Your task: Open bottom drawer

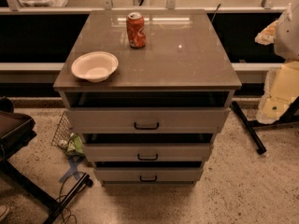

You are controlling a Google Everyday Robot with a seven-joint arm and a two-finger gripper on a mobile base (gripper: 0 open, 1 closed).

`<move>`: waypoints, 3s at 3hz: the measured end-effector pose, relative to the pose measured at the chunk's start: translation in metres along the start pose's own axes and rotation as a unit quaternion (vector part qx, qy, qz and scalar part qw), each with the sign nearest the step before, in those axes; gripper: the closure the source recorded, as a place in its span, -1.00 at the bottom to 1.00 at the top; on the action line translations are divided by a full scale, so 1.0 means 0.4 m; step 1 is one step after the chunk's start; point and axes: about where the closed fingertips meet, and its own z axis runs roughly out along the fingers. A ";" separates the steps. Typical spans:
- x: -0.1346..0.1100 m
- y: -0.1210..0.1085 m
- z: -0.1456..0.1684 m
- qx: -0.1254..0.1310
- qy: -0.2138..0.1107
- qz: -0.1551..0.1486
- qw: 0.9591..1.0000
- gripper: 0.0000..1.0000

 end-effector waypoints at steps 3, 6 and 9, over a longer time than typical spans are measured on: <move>0.001 0.086 0.146 -0.008 -0.081 0.033 0.996 -1.00; -0.023 0.176 0.606 -0.011 -0.217 0.054 0.975 -1.00; -0.004 0.166 0.800 -0.014 -0.268 0.081 0.960 -1.00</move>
Offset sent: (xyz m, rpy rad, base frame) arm 0.0001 0.0143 -0.0677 0.2387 -0.0857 -0.0605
